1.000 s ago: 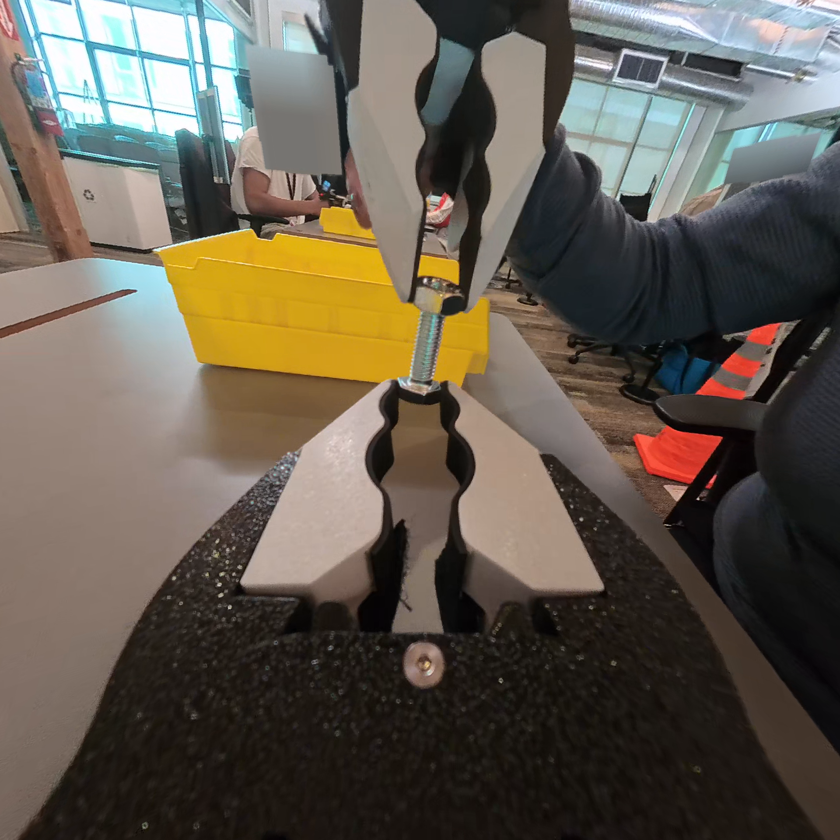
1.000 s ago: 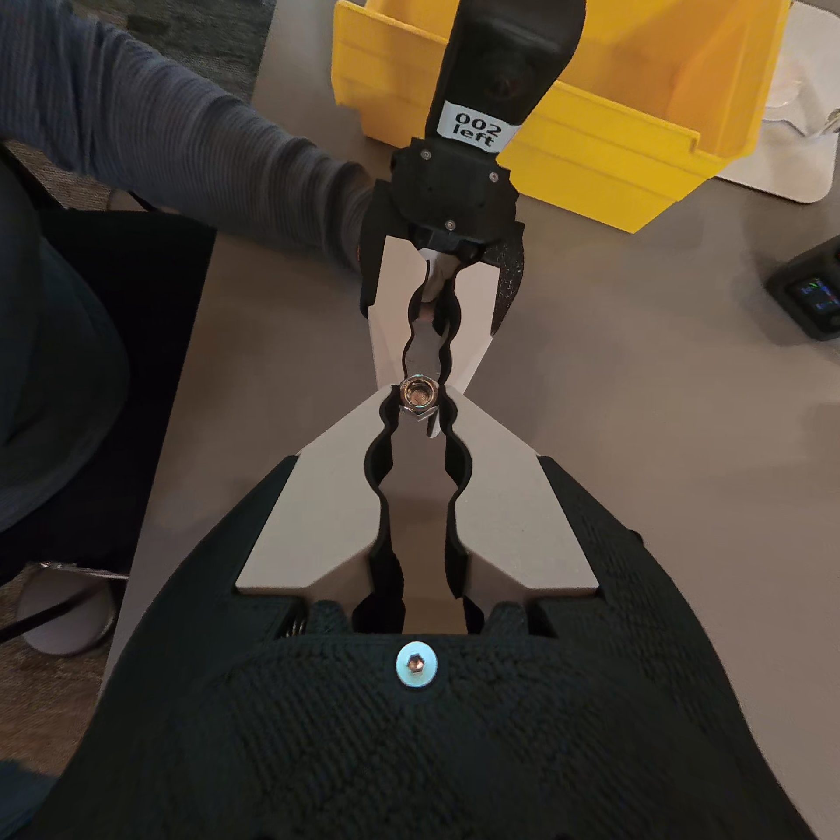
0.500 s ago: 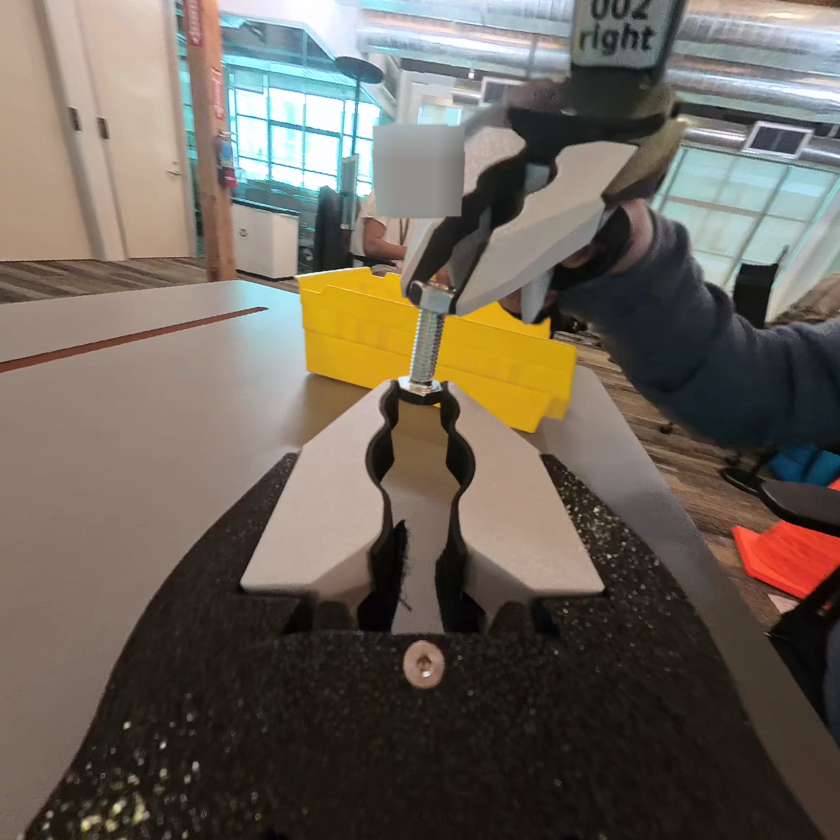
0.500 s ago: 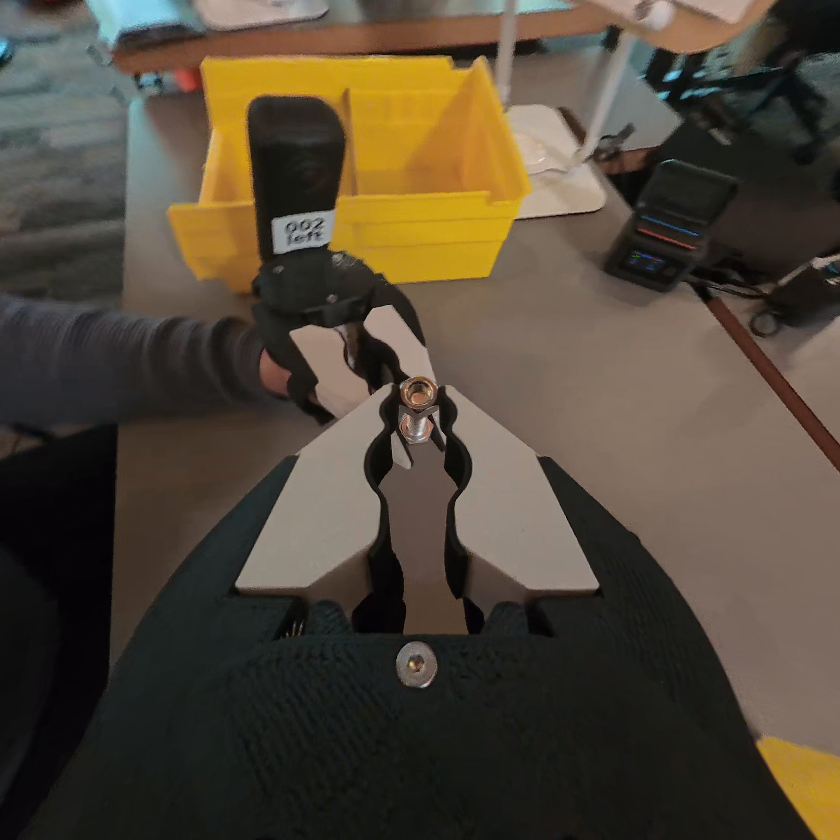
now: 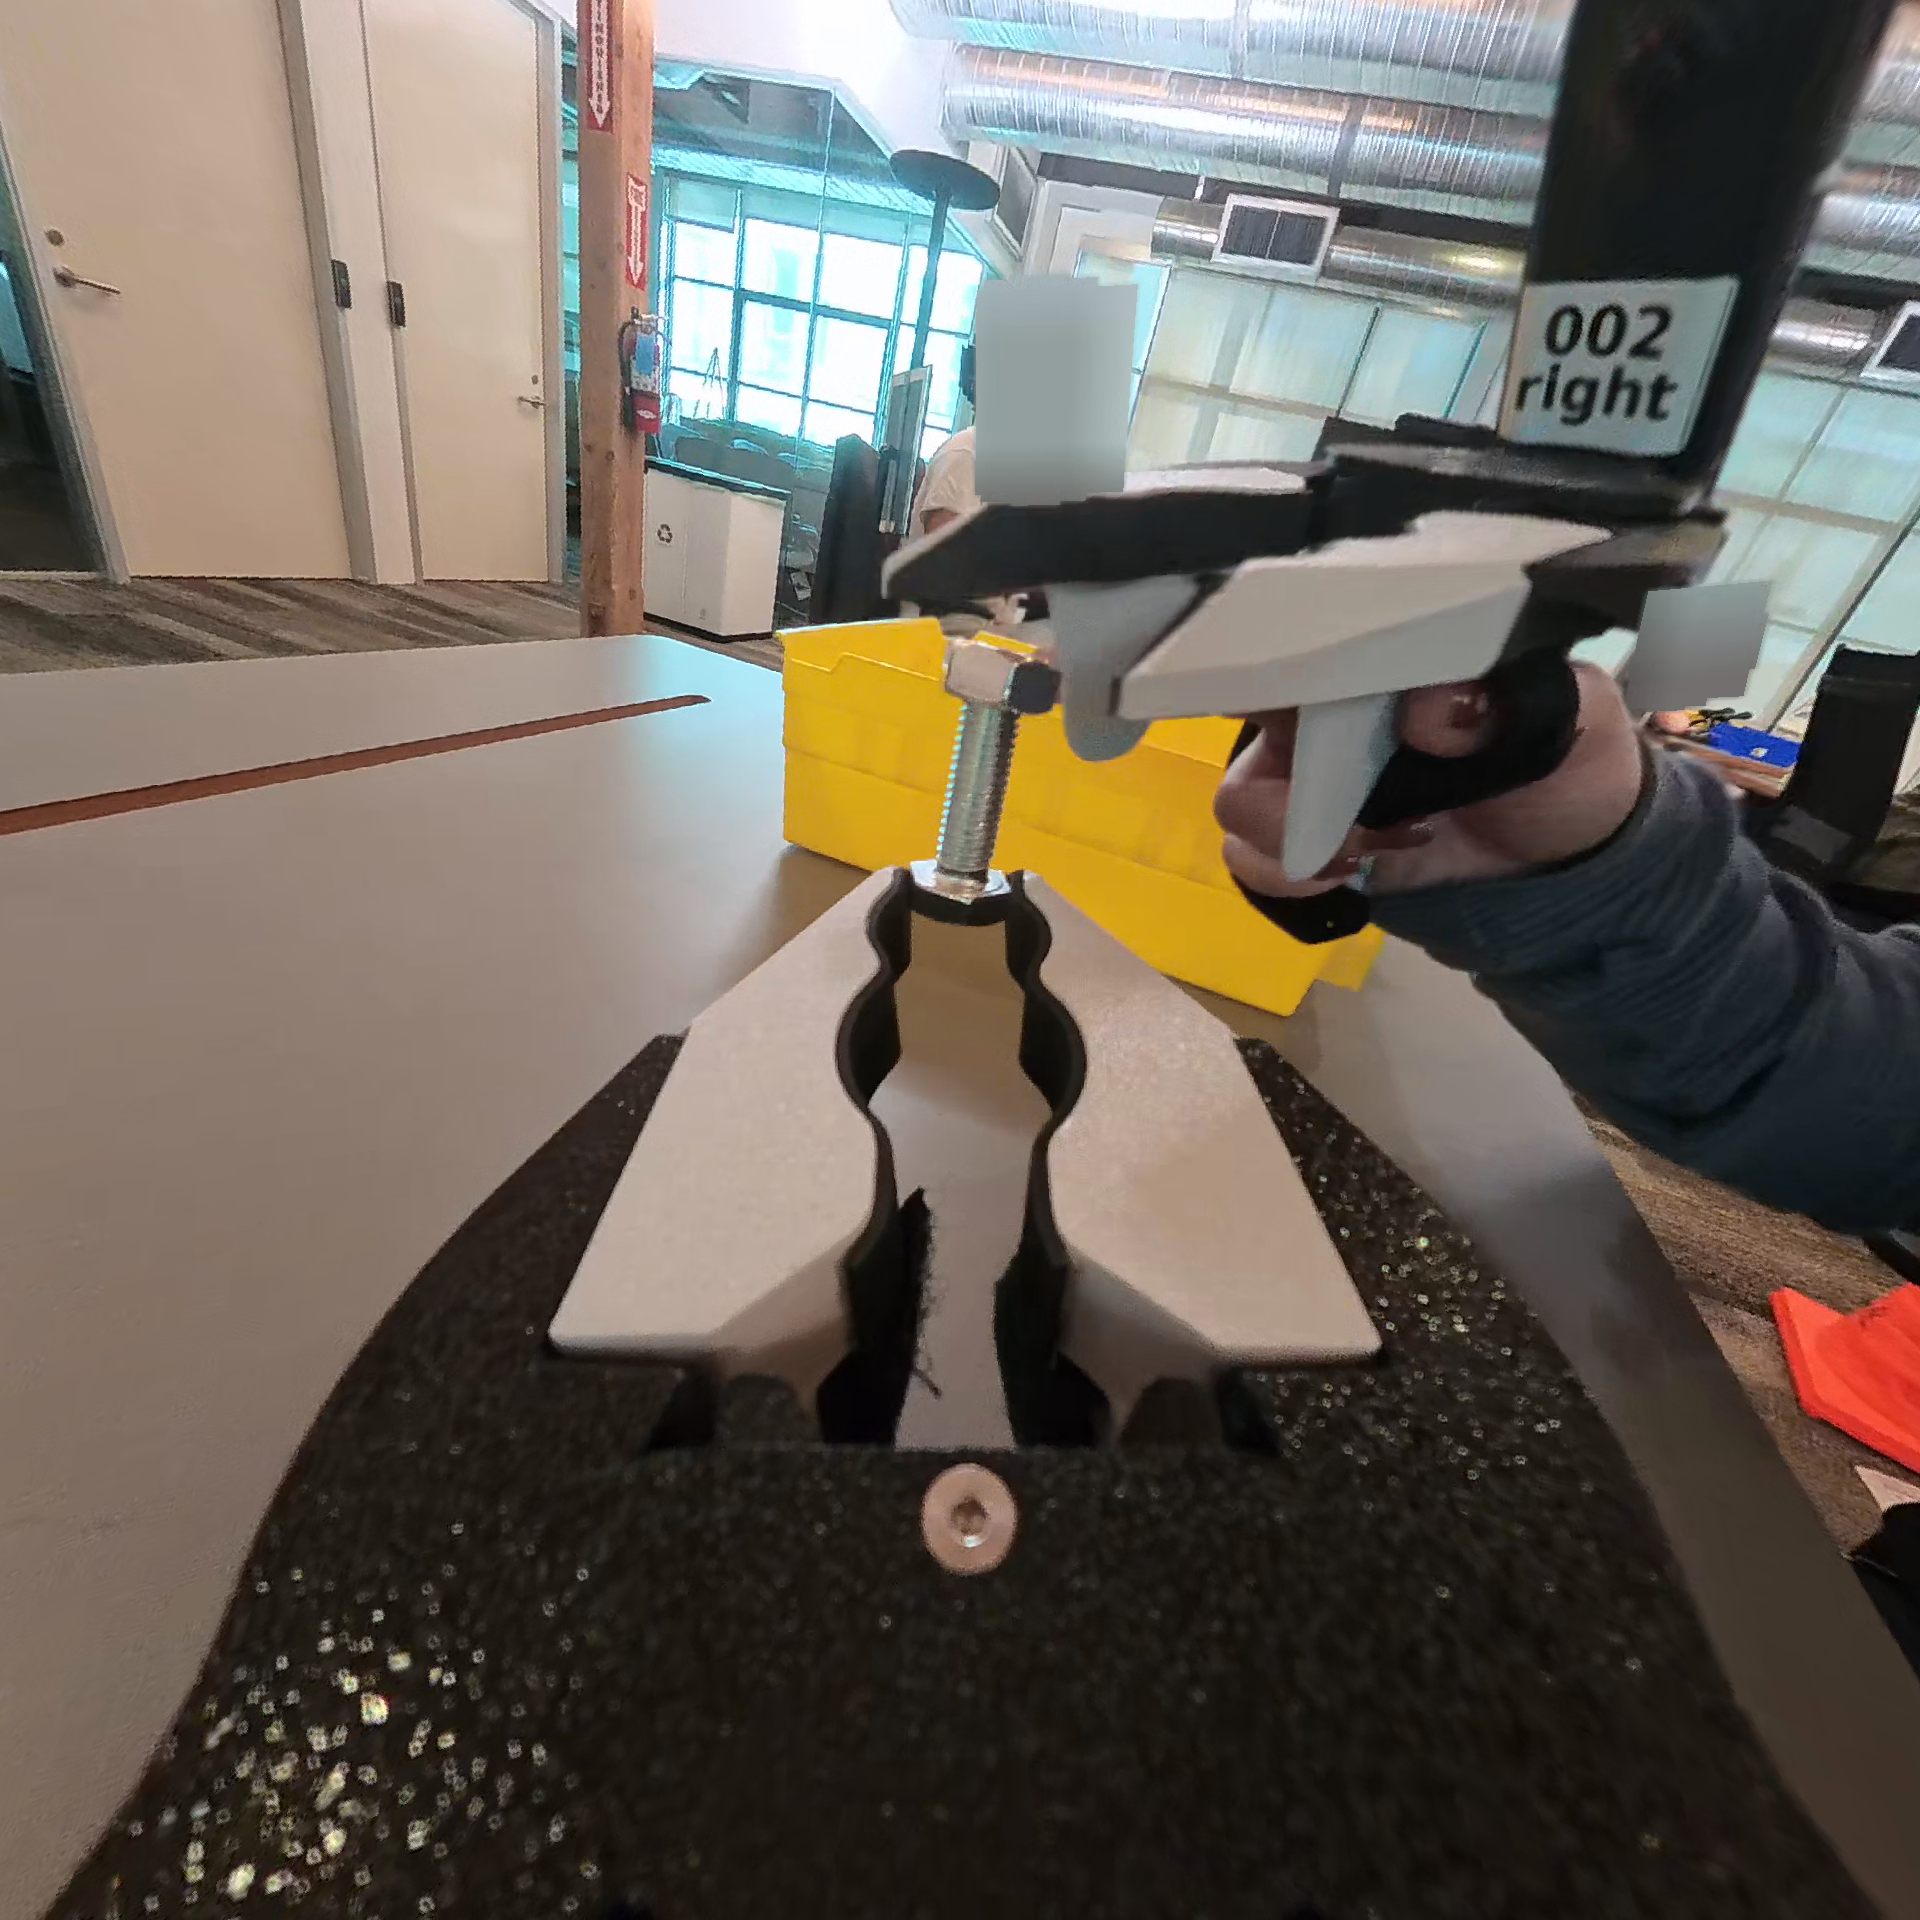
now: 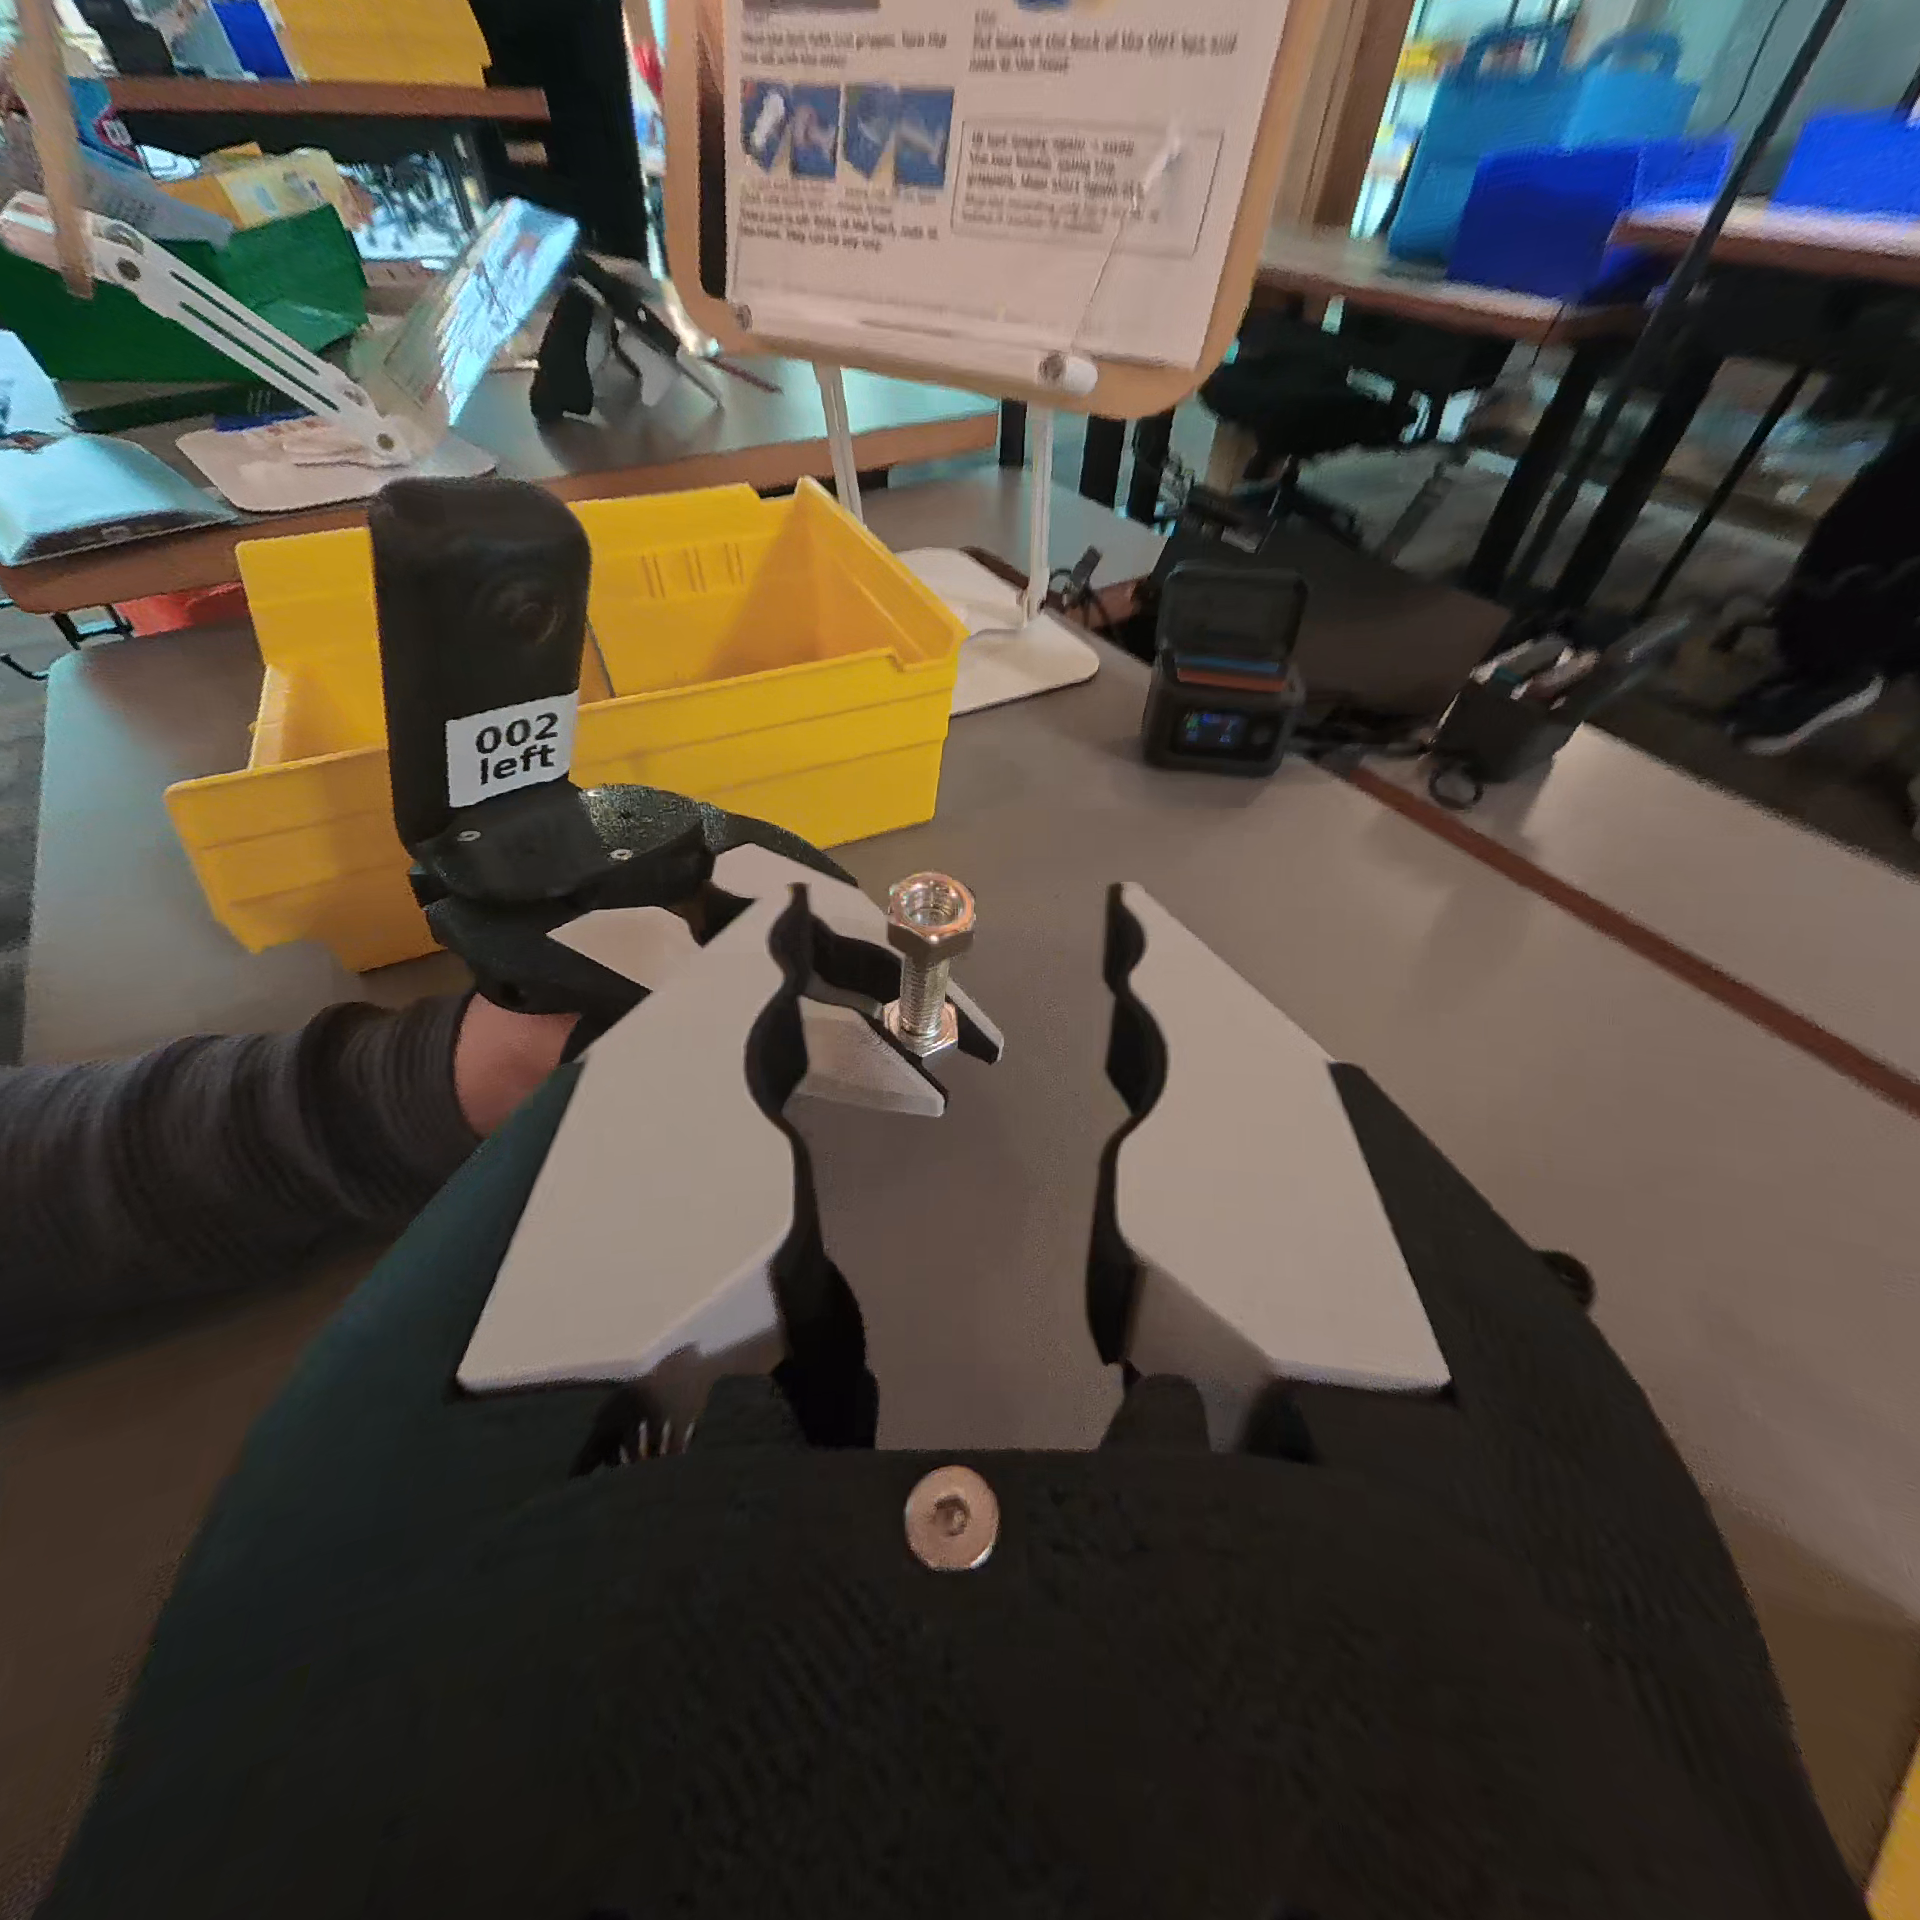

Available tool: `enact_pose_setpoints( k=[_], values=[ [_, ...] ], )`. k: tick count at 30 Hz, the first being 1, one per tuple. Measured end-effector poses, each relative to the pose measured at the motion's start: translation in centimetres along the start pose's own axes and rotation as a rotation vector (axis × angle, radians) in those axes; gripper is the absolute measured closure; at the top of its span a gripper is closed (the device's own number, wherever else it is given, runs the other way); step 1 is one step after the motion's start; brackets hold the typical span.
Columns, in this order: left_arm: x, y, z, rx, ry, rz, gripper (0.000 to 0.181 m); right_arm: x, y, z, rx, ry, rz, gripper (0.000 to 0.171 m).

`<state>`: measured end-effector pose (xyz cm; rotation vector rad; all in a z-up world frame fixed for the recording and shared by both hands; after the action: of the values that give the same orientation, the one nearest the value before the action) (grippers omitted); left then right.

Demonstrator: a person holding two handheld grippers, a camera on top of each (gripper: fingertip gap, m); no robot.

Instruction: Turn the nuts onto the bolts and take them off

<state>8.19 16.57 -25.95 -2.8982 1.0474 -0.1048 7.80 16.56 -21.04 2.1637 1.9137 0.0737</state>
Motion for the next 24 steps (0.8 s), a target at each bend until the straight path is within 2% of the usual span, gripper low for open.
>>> enact_pose_setpoints(
  k=[4,8,14,20,24],
  values=[
    [0.5,-0.1,0.0,0.004,0.004,0.044,0.165,-2.0,-0.2,0.2,0.097,0.096,-0.088,0.104],
    [1.0,-0.2,0.0,-0.002,-0.002,0.072,0.165,-3.1,-1.0,1.3,0.093,0.07,-0.161,0.09],
    [-0.3,0.2,-0.1,0.01,0.035,0.009,0.165,-3.1,-0.5,1.5,0.135,0.028,-0.208,0.091],
    [1.4,-0.6,0.6,-0.051,-0.014,0.088,0.165,-3.2,-0.7,1.3,0.171,-0.021,-0.26,0.085],
    [0.3,0.0,0.0,0.0,0.039,0.045,0.165,-3.4,-0.3,1.5,0.2,0.012,-0.269,0.086]
  ],
)
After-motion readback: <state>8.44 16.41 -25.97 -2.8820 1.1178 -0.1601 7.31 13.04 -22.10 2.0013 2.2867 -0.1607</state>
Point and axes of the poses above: each gripper's, where its closed fingertips meet, y back along the fingers, z out of its underside, x = y × z across the jaws, the point moved 1 cm from there along y, back along the fingers, and after that the axes turned 10 degrees about -y, right-handed, at the moved point
